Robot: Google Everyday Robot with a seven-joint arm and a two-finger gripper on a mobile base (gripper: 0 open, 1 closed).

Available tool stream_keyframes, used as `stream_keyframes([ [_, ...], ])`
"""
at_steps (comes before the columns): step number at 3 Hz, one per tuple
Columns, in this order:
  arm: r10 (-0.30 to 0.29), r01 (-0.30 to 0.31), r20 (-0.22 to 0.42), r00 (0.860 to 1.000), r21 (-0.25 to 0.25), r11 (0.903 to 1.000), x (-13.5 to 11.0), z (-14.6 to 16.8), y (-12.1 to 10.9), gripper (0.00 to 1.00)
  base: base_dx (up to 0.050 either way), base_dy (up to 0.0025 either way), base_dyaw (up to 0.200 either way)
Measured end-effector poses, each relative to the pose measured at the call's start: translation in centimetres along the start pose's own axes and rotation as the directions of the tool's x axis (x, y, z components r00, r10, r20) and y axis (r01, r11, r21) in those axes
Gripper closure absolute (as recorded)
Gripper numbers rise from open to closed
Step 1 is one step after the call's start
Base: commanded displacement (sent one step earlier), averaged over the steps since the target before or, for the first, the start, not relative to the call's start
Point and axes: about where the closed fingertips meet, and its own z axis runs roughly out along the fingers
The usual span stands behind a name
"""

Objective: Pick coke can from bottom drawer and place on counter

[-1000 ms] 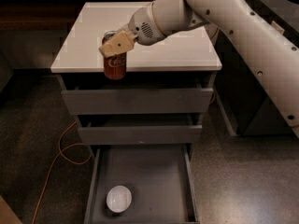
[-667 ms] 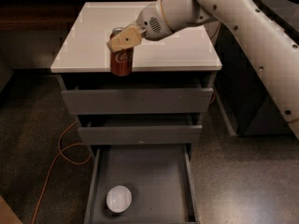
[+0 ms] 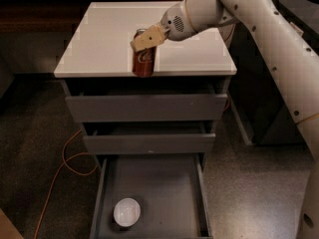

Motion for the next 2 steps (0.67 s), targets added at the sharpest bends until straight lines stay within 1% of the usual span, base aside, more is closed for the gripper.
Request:
stream_keyframes([
  [1, -0.01, 0.01, -0.029, 1.0, 0.022, 0.9997, -0.2, -0.2, -1.1, 1.0, 0.0, 0.0, 0.0],
  [2, -0.07, 0.073, -0.097, 0.993, 0.031, 0.9968, -2.6, -0.7, -0.7, 1.0, 0.0, 0.0, 0.0],
])
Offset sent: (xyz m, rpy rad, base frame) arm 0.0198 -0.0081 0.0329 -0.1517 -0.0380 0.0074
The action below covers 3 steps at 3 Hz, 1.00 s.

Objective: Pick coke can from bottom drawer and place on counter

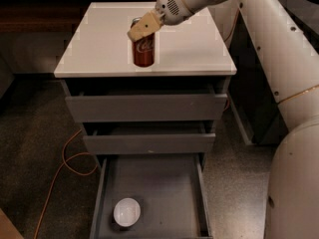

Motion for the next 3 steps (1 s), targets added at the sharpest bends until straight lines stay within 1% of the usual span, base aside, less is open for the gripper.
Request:
stream_keyframes([
  [1, 0.0, 0.0, 0.0, 1.0, 0.0, 1.0, 0.0, 0.0, 0.0, 1.0, 0.049, 0.00003, -0.001],
  [2, 0.003, -0.003, -0.004, 1.0, 0.011, 0.9999, 0.1, 0.2, -0.4, 1.0, 0.0, 0.0, 0.0],
  [3, 0.02, -0.018, -0.023, 1.0, 0.062, 0.9979, 0.8, 0.8, -2.1, 1.0, 0.0, 0.0, 0.0],
])
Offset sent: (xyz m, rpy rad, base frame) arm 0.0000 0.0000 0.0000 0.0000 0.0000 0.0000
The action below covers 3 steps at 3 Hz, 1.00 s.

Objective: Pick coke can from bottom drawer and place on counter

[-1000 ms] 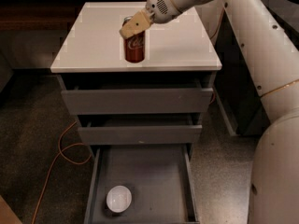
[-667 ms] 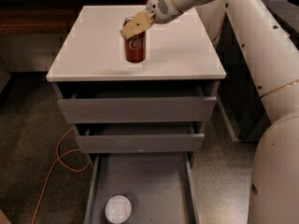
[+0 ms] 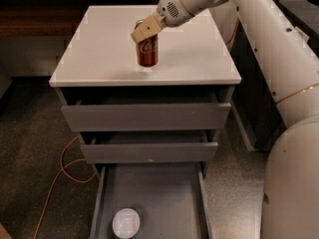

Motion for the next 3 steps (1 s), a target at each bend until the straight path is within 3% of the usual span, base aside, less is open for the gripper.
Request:
stream_keyframes([
  [2, -0.008, 0.006, 0.021, 1.0, 0.105, 0.9945, 1.2, 0.4, -4.4, 0.99, 0.0, 0.0, 0.0],
  [3, -0.006, 0.002, 0.029, 1.0, 0.127, 0.9919, 1.6, 0.6, -5.6, 0.77, 0.0, 0.0, 0.0],
])
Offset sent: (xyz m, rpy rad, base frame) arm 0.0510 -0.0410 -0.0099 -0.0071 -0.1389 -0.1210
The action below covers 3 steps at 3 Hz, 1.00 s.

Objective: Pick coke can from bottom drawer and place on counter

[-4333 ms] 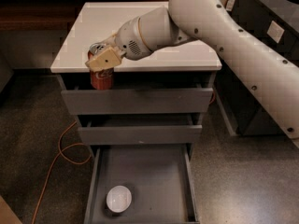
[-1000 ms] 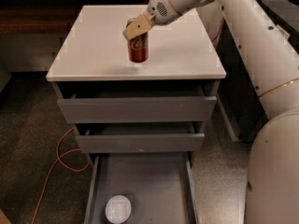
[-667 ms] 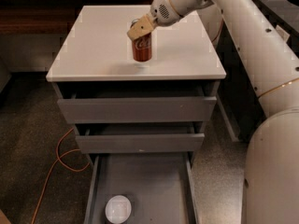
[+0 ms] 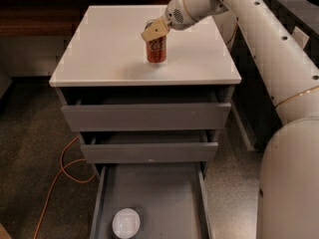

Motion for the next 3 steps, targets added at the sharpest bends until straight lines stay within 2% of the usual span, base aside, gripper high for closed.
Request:
stream_keyframes([
  [2, 0.059, -0.058, 0.003, 0.998, -0.022, 0.998, 1.37, 1.27, -1.84, 0.31, 0.0, 0.0, 0.0],
  [3, 0.065, -0.065, 0.003, 0.998, -0.029, 0.9975, 1.51, 1.66, -1.94, 0.07, 0.0, 0.0, 0.0],
])
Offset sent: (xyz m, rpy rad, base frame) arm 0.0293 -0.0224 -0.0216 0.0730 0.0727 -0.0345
